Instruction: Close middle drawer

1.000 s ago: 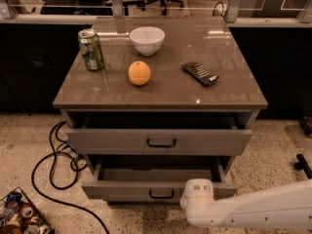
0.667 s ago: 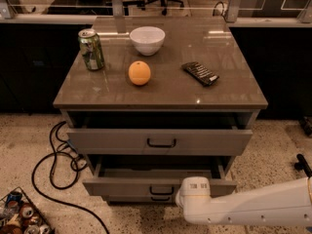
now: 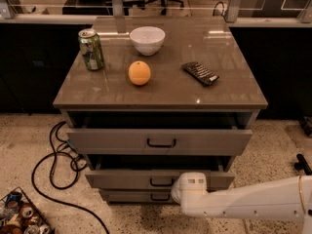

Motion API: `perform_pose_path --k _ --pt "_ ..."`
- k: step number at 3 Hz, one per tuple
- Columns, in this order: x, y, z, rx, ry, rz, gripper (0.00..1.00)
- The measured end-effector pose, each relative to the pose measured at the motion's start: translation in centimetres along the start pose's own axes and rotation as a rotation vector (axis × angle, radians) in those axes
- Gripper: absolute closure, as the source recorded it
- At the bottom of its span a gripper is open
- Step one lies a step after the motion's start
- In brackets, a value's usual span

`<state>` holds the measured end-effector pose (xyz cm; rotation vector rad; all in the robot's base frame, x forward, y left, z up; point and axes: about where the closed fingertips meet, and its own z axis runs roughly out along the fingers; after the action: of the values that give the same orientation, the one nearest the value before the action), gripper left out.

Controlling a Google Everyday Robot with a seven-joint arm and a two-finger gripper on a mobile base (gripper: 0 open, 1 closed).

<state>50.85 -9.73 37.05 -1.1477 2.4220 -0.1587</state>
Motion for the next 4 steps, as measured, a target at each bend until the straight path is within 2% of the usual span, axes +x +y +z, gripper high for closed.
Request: perform_pose_path --k 1,3,4 --pt "0.0 -1.2 1.1 0.012 -0.001 0.038 1.00" --pt "1.5 -4.6 2.2 0.058 0.041 0.144 1.00" --pt "1.8 -5.5 2.2 0.074 0.055 0.177 1.00"
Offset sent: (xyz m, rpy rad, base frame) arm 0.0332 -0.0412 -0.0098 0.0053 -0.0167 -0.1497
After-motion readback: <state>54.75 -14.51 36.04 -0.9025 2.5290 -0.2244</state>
